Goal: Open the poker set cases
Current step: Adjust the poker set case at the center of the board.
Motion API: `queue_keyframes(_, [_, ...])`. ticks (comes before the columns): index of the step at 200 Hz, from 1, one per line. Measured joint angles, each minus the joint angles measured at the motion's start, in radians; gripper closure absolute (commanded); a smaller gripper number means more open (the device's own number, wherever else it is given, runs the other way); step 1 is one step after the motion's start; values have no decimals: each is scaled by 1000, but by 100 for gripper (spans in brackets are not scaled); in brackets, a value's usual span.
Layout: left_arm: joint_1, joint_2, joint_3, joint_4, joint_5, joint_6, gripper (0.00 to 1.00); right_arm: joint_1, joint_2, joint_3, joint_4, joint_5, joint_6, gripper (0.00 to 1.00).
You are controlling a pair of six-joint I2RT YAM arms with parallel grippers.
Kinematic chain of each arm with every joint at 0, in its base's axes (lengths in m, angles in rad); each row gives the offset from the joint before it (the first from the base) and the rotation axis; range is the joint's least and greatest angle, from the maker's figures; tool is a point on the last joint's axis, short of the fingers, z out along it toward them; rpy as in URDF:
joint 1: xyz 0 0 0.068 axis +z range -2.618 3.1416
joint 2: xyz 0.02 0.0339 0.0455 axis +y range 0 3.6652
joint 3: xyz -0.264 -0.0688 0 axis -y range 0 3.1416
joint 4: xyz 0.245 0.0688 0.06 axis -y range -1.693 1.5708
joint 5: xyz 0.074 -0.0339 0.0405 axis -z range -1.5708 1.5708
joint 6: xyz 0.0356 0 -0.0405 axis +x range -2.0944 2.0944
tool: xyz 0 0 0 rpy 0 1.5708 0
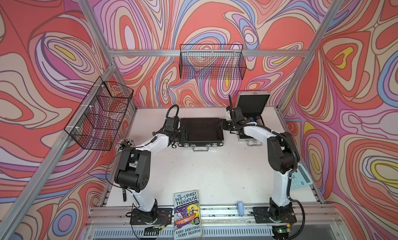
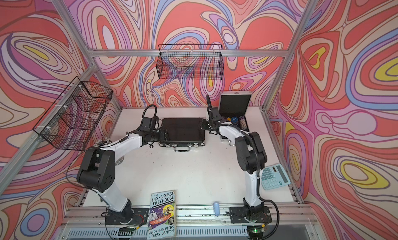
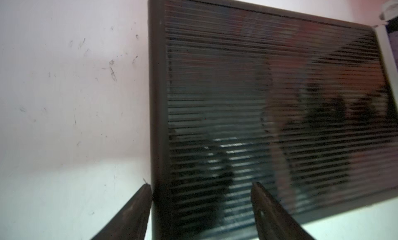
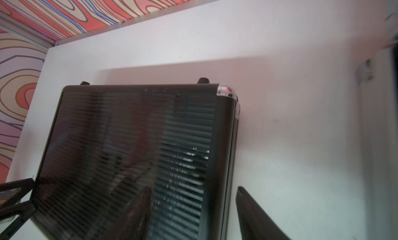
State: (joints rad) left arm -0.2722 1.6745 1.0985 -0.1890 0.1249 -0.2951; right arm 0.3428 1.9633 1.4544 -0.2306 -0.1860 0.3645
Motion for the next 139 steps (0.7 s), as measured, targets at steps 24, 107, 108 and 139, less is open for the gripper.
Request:
queue_keyframes(24, [-61, -100, -2, -26, -41, 46, 27, 18, -158, -137, 31, 22, -5, 35])
queue_keyframes(107, [-179, -261, -66, -161, -118, 150, 27, 272, -281, -557, 318, -24, 167, 35])
queue_keyframes(108, [-179, -265, -69, -162, -119, 150, 27, 273, -280, -558, 321, -23, 169, 35])
queue_keyframes(139, [-179, -317, -137, -145, -119, 143, 27, 300, -174, -580, 466, -41, 246, 34])
